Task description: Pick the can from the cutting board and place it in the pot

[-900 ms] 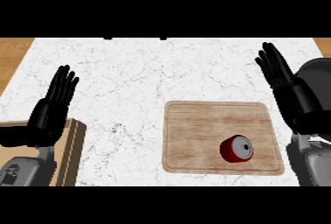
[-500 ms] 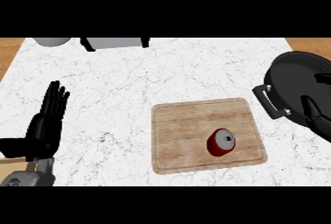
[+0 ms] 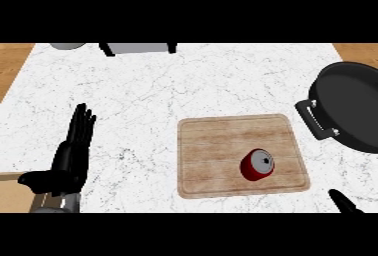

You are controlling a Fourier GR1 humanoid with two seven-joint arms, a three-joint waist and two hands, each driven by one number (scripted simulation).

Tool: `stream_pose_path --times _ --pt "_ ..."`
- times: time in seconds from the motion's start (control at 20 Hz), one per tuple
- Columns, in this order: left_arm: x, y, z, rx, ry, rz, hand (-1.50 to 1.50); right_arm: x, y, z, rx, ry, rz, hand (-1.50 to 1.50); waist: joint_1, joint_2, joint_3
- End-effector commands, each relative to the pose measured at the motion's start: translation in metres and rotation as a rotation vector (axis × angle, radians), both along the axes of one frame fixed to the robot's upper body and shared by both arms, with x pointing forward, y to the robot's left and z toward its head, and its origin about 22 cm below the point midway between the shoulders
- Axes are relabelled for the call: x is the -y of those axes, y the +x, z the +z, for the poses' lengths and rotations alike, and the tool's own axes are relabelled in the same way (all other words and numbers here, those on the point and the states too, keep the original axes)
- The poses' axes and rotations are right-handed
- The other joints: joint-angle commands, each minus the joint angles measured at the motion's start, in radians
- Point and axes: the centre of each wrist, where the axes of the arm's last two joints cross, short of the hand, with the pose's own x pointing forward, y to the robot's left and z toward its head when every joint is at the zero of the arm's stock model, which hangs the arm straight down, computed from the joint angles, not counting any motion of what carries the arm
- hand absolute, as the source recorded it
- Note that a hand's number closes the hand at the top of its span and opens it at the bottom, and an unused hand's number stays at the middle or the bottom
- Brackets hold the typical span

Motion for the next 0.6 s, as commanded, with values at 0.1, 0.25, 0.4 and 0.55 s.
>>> stream_pose_path --times 0.1,0.25,0.4,0.55 --pt "0.007 -0.004 0.007 0.014 0.009 -0.041 0.00 -0.034 -0.064 0.001 -0.126 -0.109 -0.084 -1.50 0.040 0.009 -0.003" --pt "0.010 0.003 0.014 0.021 0.006 -0.043 0.00 -0.040 -0.080 -0.010 -0.330 -0.187 -0.111 -1.50 0.045 0.014 -0.005" --pt "0.013 0.005 0.014 0.030 0.024 -0.045 0.00 -0.034 -0.099 -0.021 -0.583 -0.272 -0.099 -1.50 0.051 0.023 -0.008" --pt "0.023 0.005 0.013 0.033 0.017 -0.064 0.00 -0.036 -0.104 -0.021 -0.730 -0.302 -0.171 -1.50 0.068 0.028 -0.007"
